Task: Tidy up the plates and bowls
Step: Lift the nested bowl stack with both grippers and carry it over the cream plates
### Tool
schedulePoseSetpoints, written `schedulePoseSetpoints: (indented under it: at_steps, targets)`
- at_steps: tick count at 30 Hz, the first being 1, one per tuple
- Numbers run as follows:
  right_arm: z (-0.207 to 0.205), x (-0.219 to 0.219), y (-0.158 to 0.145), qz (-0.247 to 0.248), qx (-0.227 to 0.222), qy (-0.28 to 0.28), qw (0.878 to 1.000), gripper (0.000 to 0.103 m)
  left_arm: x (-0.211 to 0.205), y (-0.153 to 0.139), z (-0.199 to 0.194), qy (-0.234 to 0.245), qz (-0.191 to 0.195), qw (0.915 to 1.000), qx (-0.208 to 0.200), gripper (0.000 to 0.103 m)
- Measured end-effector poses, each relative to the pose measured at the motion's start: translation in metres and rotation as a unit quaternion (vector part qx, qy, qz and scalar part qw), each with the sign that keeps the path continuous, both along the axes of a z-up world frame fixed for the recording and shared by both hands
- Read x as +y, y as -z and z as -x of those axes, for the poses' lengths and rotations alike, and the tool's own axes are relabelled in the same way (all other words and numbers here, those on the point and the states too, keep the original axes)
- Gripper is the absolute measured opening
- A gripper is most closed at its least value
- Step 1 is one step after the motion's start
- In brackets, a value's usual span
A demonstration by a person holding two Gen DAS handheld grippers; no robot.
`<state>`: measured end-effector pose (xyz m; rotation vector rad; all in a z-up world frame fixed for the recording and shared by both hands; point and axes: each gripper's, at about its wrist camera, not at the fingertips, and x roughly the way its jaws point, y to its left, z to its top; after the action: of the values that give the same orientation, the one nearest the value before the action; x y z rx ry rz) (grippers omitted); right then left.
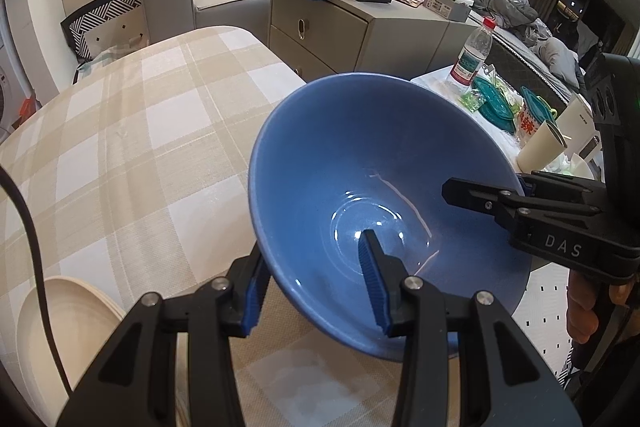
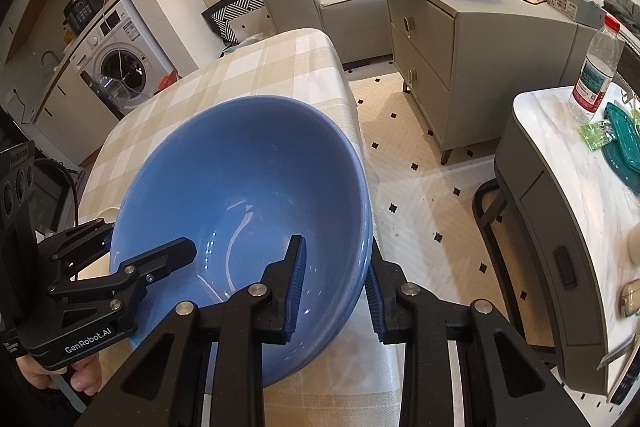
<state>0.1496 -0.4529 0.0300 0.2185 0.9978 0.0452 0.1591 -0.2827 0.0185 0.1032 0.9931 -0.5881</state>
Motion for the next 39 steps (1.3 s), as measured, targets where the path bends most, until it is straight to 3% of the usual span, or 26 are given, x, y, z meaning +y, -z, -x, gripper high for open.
schedulePoseSetpoints:
  at_steps: [22,39]
  targets:
    - [0.001,0.029,-0.027,0.019,-0.019,-0.025,0.999,0.028,0.032,-0.027,0.007,-0.021,0.013,0.9995,-0.022,0.042]
    - [-0.007,0.097,-0.05,0.027,-0.036,-0.076,0.996,0.028,0.098,-0.05,0.023,-0.071,0.012,0.9964,-0.045,0.042]
